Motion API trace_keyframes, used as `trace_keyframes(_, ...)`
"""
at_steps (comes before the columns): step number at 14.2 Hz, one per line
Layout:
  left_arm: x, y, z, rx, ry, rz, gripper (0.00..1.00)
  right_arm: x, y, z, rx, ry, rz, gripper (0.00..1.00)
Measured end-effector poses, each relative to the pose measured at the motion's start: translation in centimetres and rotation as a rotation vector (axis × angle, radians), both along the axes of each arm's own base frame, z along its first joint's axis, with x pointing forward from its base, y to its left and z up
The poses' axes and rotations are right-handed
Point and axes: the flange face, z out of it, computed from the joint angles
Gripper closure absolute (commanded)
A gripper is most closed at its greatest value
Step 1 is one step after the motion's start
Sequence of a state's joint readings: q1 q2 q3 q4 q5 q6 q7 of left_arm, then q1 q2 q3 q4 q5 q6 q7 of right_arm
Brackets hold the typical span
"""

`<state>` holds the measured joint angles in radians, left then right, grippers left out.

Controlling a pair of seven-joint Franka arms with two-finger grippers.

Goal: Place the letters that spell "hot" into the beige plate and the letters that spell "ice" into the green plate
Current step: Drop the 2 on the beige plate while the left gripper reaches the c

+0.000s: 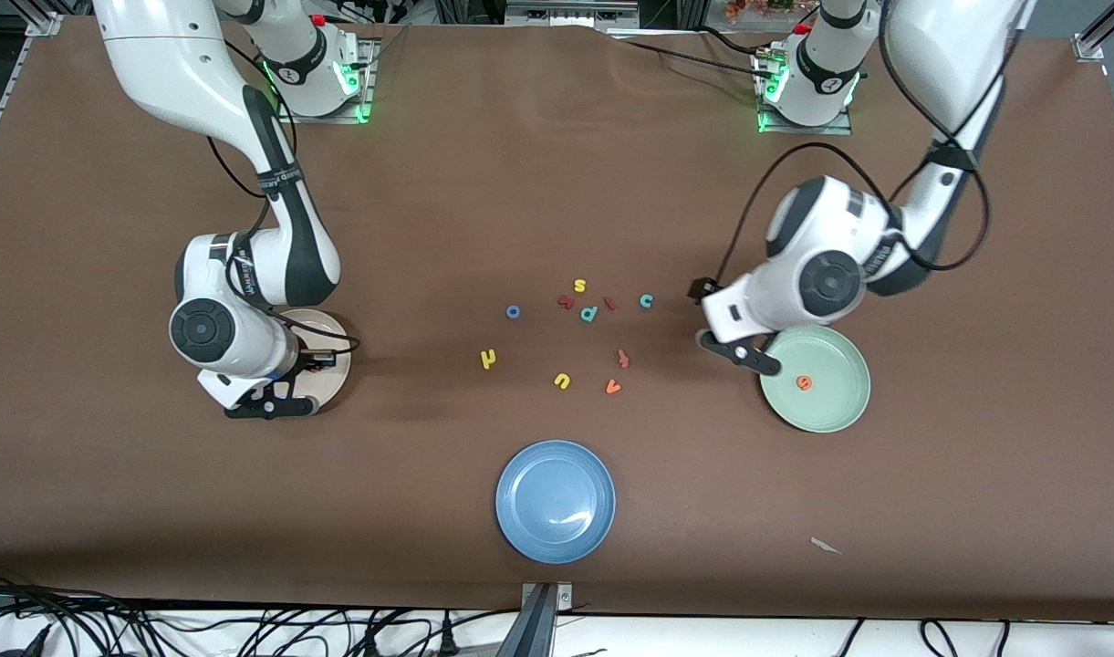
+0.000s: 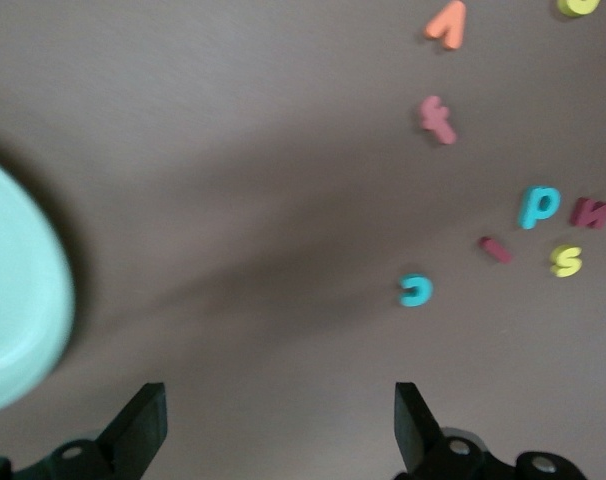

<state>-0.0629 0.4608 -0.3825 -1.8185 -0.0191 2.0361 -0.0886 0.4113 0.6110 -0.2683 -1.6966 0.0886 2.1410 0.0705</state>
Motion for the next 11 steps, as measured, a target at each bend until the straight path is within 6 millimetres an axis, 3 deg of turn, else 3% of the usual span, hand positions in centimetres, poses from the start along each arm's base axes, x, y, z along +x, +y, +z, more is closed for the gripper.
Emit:
trace_keyframes(1,-1.2,-1.5,-0.8,-0.001,-0.005,0.024,0.0,-0.1,-0.8,-0.3,-0.001,0.003,-0.008,0.01)
trace_keyframes(4,-4.8,-4.6,-3.6,0.032,-0.056,0.02,0.09,0.0,-2.1,-0.5,0.02,0.005,-0.043,0.0)
trace_keyframes(7,-7.1,-6.2,-5.9,0.017,-0.108,0.047,0.23,0.0,-1.4,-0.2,0.057,0.001,-0.063,0.0)
trace_keyframes(9,-7.8,-6.8,-7.1,0.002,-0.12,0.058,0.26,0.1,0.4,0.4,0.093,-0.01,-0.092,0.0)
trace_keyframes(11,-8.3,-7.3,-8.2,0.006,-0.129,0.05,0.26,-0.1,3.5,1.2,0.12,-0.028,-0.164,0.0)
